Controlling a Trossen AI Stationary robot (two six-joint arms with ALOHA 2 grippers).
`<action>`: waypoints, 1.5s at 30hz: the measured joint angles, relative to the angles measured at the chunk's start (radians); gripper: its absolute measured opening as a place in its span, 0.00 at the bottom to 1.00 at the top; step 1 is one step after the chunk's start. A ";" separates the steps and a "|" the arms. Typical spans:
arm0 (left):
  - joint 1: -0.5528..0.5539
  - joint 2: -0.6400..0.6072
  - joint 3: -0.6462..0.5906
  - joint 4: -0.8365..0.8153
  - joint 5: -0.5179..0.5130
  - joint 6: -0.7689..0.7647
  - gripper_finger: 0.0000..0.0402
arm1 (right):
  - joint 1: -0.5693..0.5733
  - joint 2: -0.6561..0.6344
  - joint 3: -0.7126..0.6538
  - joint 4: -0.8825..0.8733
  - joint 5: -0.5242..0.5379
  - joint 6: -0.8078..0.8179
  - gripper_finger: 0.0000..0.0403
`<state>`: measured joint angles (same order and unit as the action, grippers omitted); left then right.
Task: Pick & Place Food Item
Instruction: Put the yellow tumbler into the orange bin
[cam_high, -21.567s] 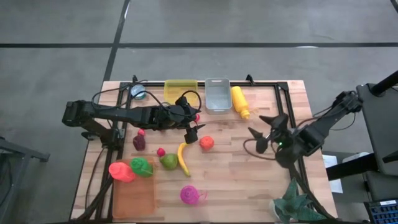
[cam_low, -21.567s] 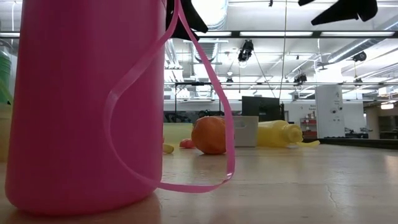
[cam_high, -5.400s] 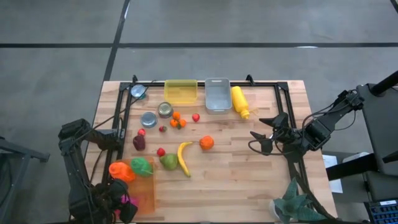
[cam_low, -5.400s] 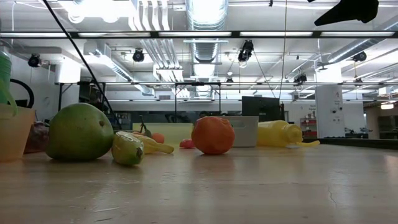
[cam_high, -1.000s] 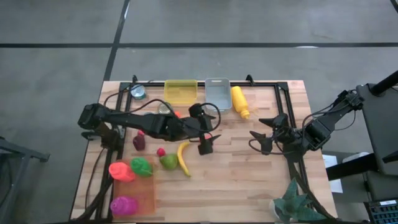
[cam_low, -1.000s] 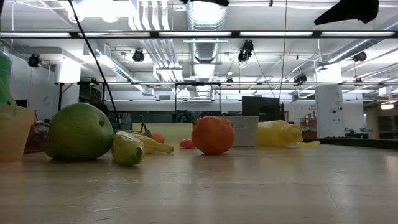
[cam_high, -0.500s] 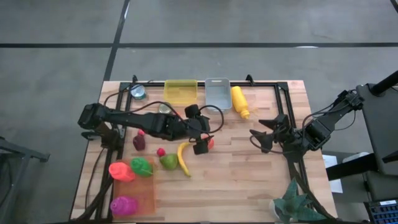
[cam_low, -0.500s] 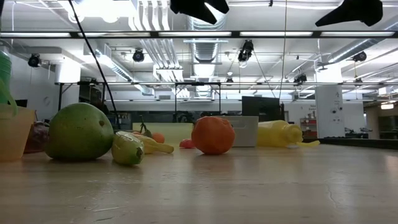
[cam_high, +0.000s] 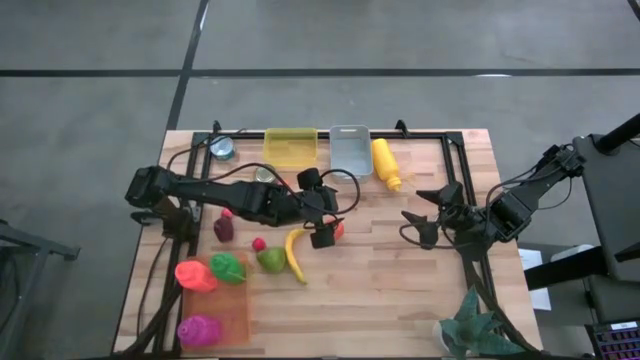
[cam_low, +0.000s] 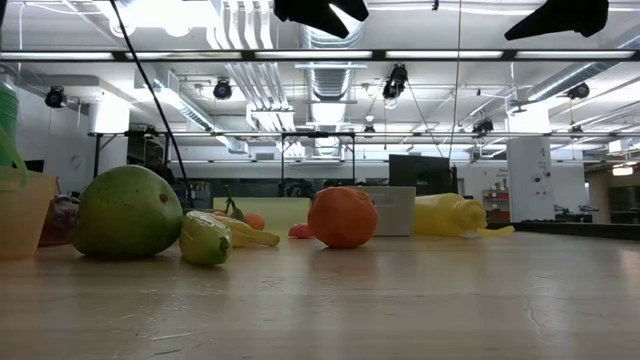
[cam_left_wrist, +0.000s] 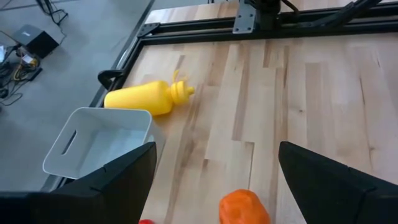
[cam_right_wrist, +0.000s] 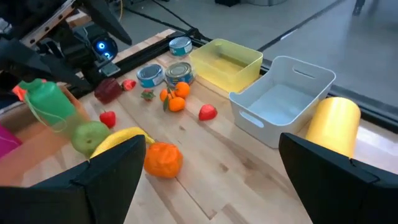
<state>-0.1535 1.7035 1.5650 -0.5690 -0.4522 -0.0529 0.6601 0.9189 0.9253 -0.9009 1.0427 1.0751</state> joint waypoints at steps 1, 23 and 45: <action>0.000 0.000 0.000 0.000 0.000 0.000 0.85 | 0.000 0.000 0.000 0.000 0.001 -0.007 0.90; 0.000 0.000 0.000 0.000 0.000 0.000 0.85 | -0.002 0.001 0.000 0.060 0.023 0.100 0.90; 0.000 0.000 0.000 0.000 0.000 -0.001 0.85 | -0.102 0.051 -0.002 0.029 0.100 0.112 0.90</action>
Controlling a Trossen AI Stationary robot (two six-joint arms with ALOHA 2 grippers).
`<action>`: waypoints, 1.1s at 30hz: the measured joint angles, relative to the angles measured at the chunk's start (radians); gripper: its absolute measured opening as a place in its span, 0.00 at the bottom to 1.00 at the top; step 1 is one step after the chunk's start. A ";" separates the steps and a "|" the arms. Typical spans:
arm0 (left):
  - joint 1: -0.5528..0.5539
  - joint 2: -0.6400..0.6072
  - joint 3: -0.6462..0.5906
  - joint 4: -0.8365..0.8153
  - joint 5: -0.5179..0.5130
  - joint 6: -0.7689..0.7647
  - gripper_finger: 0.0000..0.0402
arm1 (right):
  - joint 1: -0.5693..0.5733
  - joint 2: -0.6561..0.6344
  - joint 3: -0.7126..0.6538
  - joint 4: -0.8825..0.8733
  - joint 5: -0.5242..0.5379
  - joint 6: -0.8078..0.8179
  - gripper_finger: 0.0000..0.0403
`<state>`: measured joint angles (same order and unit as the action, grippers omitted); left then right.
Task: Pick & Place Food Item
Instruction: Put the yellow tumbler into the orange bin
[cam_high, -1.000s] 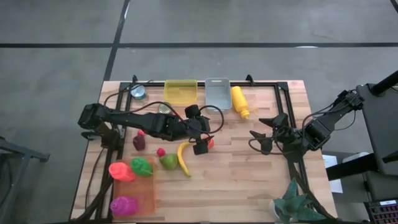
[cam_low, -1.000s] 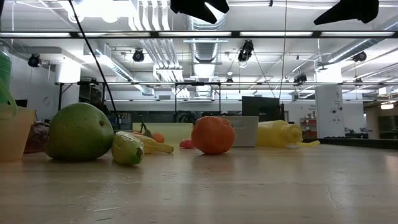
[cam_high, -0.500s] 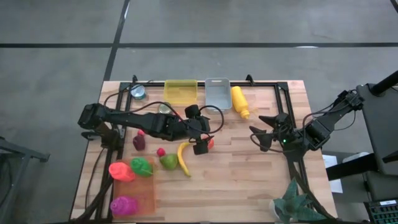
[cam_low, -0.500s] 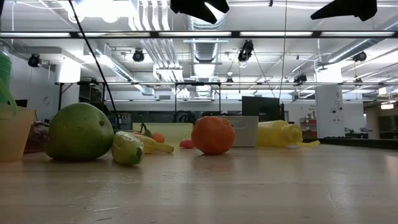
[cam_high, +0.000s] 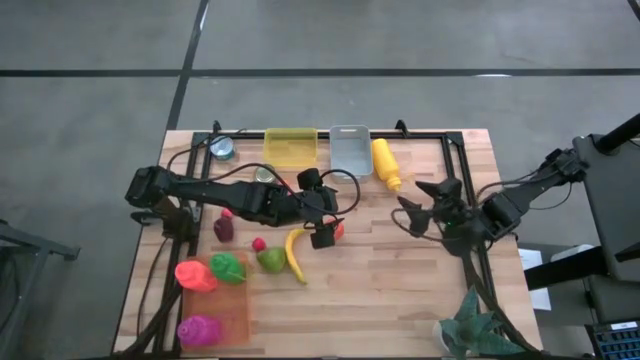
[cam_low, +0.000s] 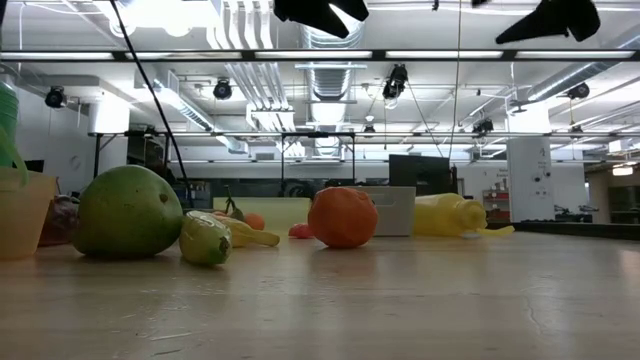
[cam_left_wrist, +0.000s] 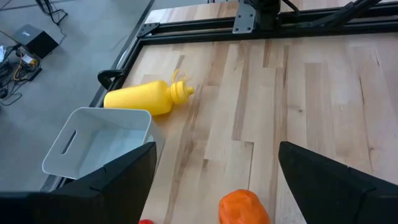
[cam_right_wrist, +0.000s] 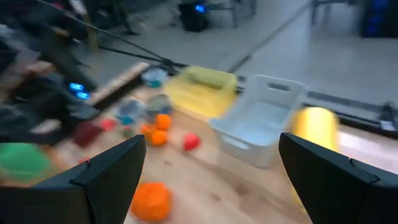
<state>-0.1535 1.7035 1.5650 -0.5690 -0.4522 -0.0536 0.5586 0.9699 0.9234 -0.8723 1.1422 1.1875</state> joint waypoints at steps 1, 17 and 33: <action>0.000 0.000 0.000 0.000 0.000 0.000 0.85 | -0.029 0.007 -0.001 -0.021 -0.028 0.017 0.90; 0.000 0.000 0.000 0.000 0.000 0.000 0.85 | -0.639 0.185 -0.002 -0.057 -0.564 -0.243 0.90; 0.000 0.000 0.000 0.000 0.000 0.000 0.85 | -0.706 0.261 -0.249 0.283 -0.507 -0.282 0.90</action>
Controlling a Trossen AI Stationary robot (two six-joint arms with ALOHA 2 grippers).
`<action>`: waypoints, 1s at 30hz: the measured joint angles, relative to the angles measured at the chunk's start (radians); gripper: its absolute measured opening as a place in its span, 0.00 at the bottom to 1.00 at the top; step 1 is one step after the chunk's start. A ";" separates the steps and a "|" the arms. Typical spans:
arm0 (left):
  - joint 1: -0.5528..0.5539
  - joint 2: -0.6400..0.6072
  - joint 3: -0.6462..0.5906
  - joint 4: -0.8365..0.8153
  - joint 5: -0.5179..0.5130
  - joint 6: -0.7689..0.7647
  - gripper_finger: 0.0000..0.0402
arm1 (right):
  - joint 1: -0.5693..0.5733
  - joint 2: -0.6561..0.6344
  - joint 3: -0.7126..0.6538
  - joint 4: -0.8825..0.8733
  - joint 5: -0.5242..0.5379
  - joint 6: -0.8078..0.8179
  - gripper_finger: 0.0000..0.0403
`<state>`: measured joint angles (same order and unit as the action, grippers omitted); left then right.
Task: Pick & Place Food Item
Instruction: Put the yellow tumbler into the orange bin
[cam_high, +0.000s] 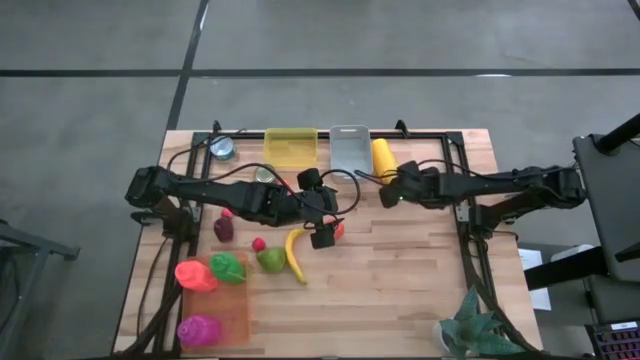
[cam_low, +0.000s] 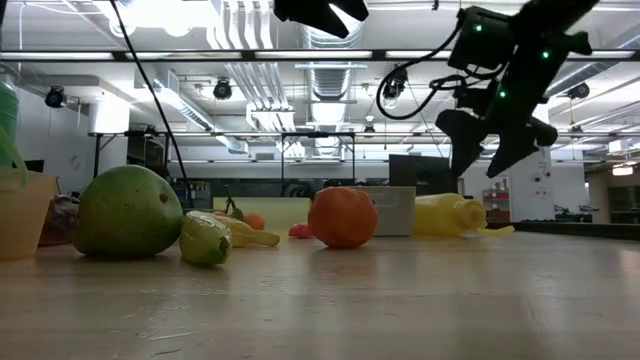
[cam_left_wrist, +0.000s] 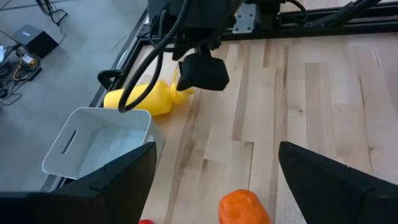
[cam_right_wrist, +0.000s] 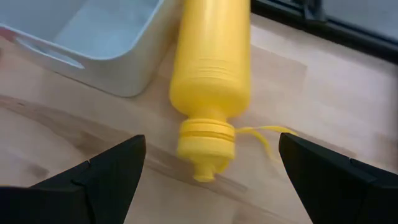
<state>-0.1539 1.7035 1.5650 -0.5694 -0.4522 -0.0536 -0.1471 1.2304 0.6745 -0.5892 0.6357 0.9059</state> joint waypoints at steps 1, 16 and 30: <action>0.000 0.000 0.000 0.000 0.000 0.000 0.85 | 0.000 -0.007 -0.022 0.028 0.001 -0.001 0.90; 0.000 0.000 0.000 0.000 0.000 0.000 0.85 | 0.000 -0.018 -0.231 0.372 0.065 -0.069 0.90; 0.000 0.000 0.000 0.000 0.000 0.000 0.85 | -0.002 -0.018 -0.306 0.481 0.072 -0.081 0.90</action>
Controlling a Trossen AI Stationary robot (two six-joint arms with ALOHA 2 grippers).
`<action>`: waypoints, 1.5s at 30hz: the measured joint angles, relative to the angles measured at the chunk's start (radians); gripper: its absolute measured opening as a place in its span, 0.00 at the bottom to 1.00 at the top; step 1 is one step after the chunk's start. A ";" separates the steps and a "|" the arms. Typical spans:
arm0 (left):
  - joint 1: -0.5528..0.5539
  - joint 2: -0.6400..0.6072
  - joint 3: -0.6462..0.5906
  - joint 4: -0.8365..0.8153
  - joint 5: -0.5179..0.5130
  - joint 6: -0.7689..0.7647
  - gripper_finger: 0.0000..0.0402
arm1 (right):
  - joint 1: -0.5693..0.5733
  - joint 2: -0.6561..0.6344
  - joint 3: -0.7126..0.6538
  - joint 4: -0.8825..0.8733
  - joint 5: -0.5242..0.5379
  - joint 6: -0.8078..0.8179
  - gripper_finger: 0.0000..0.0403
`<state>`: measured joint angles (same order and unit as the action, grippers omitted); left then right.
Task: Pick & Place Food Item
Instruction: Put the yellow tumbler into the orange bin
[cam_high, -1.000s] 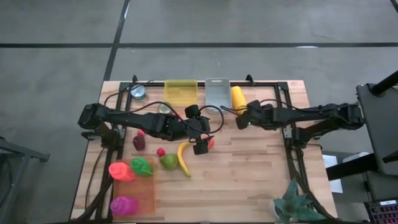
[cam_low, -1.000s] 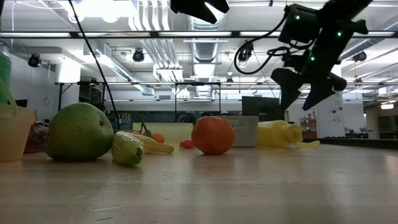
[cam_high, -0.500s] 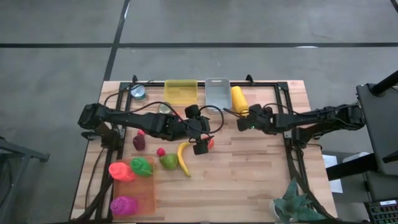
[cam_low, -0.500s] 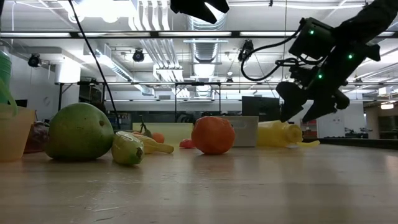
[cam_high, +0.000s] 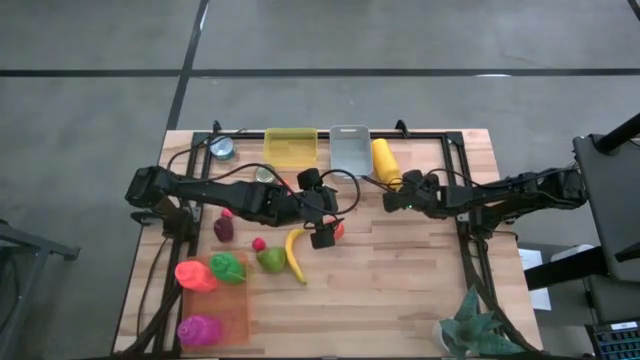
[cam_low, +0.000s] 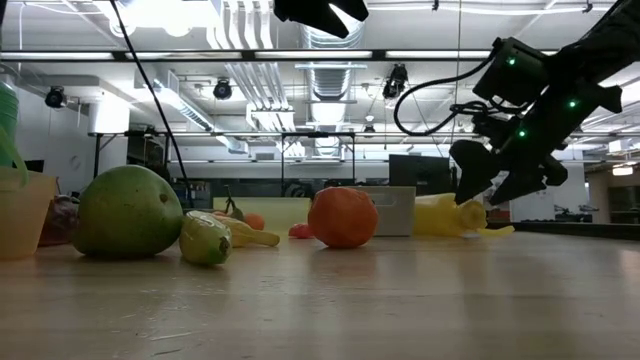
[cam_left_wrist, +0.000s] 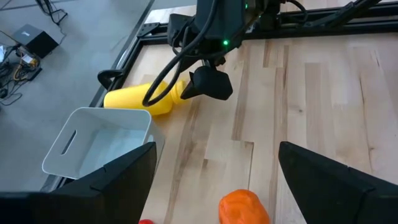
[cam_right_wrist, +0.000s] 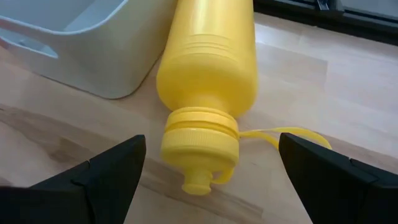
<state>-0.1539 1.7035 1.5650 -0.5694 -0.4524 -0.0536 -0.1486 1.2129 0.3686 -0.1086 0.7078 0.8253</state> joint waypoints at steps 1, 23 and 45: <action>0.000 0.000 0.000 0.000 0.000 0.000 0.85 | 0.000 0.000 -0.010 0.022 0.001 0.000 0.90; 0.000 0.000 0.000 0.000 0.000 0.000 0.85 | -0.003 0.001 -0.118 0.284 -0.024 -0.147 0.90; 0.000 0.000 0.000 0.000 0.000 0.000 0.85 | -0.069 0.228 -0.115 0.466 -0.053 -0.203 0.90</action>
<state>-0.1539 1.7035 1.5650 -0.5697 -0.4522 -0.0536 -0.2176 1.4409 0.2539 0.3576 0.6544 0.6219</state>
